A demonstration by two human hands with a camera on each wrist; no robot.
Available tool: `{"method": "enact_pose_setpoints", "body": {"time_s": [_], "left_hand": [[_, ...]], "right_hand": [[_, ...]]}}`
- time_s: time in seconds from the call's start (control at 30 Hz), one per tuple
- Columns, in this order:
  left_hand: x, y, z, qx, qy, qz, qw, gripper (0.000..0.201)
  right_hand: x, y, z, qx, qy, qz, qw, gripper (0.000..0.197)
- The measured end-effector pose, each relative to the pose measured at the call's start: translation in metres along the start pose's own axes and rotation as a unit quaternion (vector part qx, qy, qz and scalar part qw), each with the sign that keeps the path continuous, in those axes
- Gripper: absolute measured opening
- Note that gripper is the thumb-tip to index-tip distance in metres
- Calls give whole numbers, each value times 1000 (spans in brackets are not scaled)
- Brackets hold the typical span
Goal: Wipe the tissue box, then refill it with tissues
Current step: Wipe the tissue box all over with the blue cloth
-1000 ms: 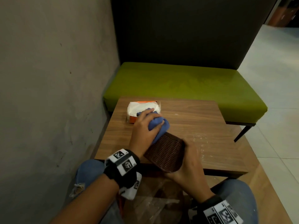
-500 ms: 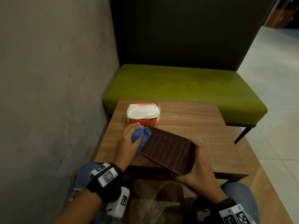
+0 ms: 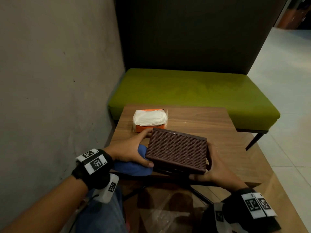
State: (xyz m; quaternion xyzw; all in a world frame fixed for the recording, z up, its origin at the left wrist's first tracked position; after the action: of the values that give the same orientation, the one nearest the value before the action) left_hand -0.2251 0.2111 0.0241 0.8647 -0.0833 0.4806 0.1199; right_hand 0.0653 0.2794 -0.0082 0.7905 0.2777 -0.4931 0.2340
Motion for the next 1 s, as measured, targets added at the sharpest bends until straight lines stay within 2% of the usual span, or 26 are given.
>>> {"method": "enact_pose_setpoints", "body": {"time_s": [0.07,0.13,0.17,0.2,0.27,0.37,0.4,0.43,0.5,0.53,0.57,0.6,0.67,0.7,0.73,0.8,0.83,0.87,0.9,0.93,1.0], "left_hand": [[11,1,0,46,-31,20,998,100],[20,1,-2,82,-158,22,984,102],[25,1,-1,91,-243,16,966,106],[29,0,0,93,-323,11,942,109],[36,-5,9,75,-423,17,903,114],[41,-11,24,71,-470,39,879,116],[40,-12,26,72,-463,46,882,115],[39,-11,24,66,-427,44,901,114],[36,-9,13,63,-237,24,969,109],[37,-6,6,84,-112,31,990,106],[35,-3,1,137,-3,56,989,100],[33,-2,-2,221,74,84,969,89],[41,-2,2,393,144,113,901,64],[49,-4,11,436,146,119,880,56],[60,-7,23,445,127,124,878,51],[72,-11,57,388,26,154,908,44],[76,-9,72,353,-65,176,917,43],[75,-8,84,324,-157,200,911,43],[69,-8,86,314,-201,218,902,43],[65,-11,81,327,-195,212,900,42],[60,-20,64,406,-110,157,894,36]], "right_hand": [[1,-6,3,12,49,0,999,128],[-7,-11,9,77,131,-20,988,140],[-14,-12,14,109,180,-54,976,141],[-20,-15,22,123,220,-90,963,140],[-28,-22,44,109,273,-126,948,133],[-34,-28,69,128,293,-129,939,119],[-36,-28,71,142,278,-127,942,114],[-36,-27,70,149,255,-128,947,109],[-31,-25,64,164,209,-130,955,103],[-27,-25,60,179,193,-125,956,102],[-23,-25,57,195,184,-121,956,103],[-19,-26,55,204,179,-120,955,106],[-18,-27,55,204,178,-119,955,110],[-20,-28,57,203,177,-122,955,109],[-24,-29,60,203,171,-127,956,106],[-32,-31,65,212,157,-146,954,90],[-33,-32,67,214,156,-161,951,78],[-32,-31,68,206,154,-166,952,71],[-32,-30,67,193,148,-160,957,71],[-31,-27,65,188,146,-152,959,75],[-27,-25,62,209,137,-149,957,86]]}}
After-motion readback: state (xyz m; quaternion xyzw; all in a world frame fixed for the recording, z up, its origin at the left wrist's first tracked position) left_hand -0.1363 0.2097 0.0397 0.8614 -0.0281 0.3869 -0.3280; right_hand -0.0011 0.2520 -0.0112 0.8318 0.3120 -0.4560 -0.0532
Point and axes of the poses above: each hand's wrist, its own y-axis away from the middle knuckle, its own z-axis out of the palm, x = y × z, the point moved 1 cm from there along -y, towards the middle knuckle, and after that the axes turned 5 degrees about y, right-handed, at the moved point
